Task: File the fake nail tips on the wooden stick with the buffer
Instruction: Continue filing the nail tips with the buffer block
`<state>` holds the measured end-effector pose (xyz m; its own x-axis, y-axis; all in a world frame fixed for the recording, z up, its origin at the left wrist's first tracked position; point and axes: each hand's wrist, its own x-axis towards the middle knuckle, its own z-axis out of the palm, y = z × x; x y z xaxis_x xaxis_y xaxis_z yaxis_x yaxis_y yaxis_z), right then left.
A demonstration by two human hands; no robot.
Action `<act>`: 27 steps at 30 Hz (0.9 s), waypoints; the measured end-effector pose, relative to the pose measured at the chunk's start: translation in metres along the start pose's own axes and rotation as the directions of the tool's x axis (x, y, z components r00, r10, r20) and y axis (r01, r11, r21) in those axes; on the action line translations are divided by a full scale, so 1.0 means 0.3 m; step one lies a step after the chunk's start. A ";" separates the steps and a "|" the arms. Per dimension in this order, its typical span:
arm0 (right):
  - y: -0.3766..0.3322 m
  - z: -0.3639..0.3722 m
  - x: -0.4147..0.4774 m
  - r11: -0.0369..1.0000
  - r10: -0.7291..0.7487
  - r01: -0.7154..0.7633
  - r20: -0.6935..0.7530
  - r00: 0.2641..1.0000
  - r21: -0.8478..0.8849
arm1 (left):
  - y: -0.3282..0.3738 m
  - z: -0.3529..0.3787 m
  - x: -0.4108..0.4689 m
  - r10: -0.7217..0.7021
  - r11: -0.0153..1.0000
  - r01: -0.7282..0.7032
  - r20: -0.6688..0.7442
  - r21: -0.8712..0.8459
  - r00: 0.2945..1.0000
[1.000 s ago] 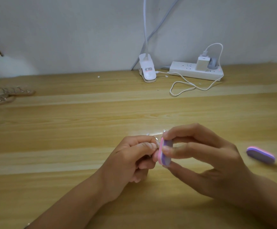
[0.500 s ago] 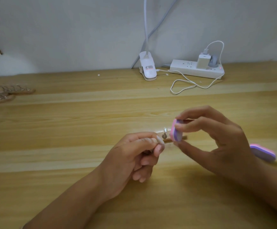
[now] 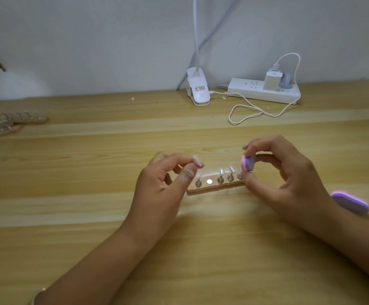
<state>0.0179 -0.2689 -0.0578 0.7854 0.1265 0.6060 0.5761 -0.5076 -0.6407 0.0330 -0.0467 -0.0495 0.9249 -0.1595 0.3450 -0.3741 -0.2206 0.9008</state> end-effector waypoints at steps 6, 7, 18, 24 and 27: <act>-0.073 0.023 -0.024 0.979 -0.190 0.192 0.035 0.981 -0.071 | 0.010 0.019 -0.014 0.131 0.978 -0.146 0.104 0.150 0.986; -0.081 0.029 -0.029 0.973 -0.213 0.216 0.050 0.976 -0.081 | 0.010 0.021 -0.017 0.146 0.975 -0.165 0.125 0.152 0.981; -0.081 0.029 -0.033 0.939 -0.293 0.306 0.100 0.951 -0.157 | 0.017 0.016 -0.022 0.108 0.991 -0.119 0.175 0.056 0.979; -0.090 0.025 -0.033 0.935 -0.307 0.318 0.090 0.947 -0.158 | 0.022 0.013 -0.020 0.068 0.997 -0.060 0.179 -0.049 0.981; -0.082 0.015 -0.029 0.934 -0.302 0.312 0.084 0.950 -0.174 | 0.021 0.011 -0.020 0.055 0.996 -0.042 0.188 -0.075 0.981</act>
<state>-0.0020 -0.2538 -0.0495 0.5908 0.3452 0.7292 0.7438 -0.5831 -0.3266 0.0250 -0.0504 -0.0468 0.8737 -0.3492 0.3387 -0.4063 -0.1412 0.9027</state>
